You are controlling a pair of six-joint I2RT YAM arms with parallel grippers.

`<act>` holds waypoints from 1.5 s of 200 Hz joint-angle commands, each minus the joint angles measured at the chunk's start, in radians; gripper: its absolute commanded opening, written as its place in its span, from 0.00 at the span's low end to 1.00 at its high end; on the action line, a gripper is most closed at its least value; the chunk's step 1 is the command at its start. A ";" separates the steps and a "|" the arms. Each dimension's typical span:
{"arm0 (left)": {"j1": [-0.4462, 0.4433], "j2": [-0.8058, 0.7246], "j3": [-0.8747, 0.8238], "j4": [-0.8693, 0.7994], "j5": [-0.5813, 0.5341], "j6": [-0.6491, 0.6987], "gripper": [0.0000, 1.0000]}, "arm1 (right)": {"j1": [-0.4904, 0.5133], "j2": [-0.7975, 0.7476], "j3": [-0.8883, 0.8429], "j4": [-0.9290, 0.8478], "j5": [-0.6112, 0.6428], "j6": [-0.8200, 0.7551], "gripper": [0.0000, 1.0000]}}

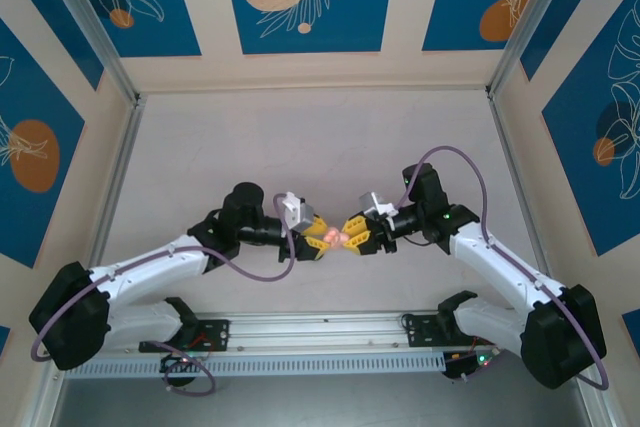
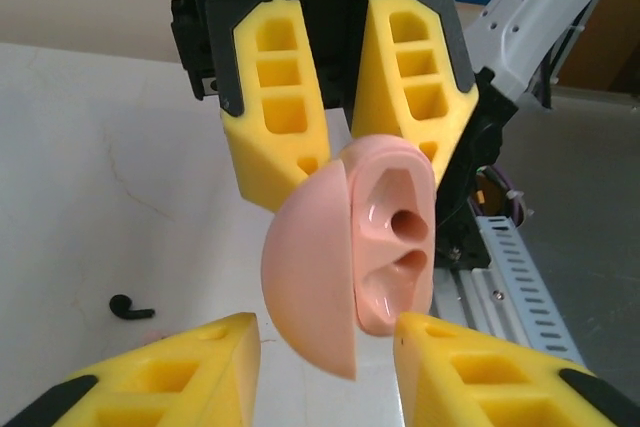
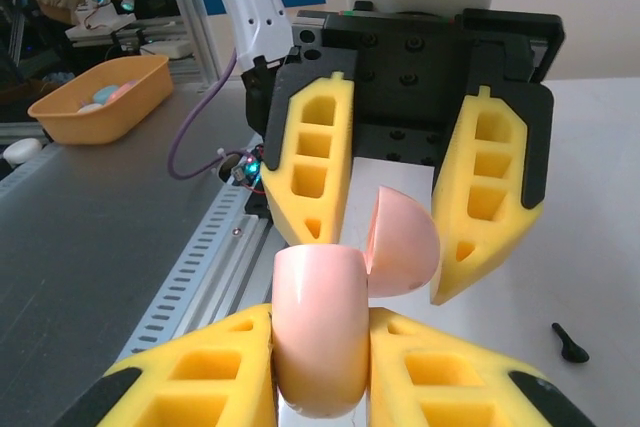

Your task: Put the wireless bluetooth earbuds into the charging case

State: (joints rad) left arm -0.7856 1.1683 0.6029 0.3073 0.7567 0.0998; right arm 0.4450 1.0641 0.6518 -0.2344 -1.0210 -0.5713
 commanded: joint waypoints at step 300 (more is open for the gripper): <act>0.005 -0.012 0.141 -0.412 -0.118 0.153 0.12 | 0.029 0.089 0.009 0.018 0.192 0.002 0.37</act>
State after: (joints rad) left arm -0.7780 1.1744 0.6956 0.0078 0.6357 0.1799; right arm 0.4683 1.1431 0.6464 -0.1894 -0.8780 -0.5507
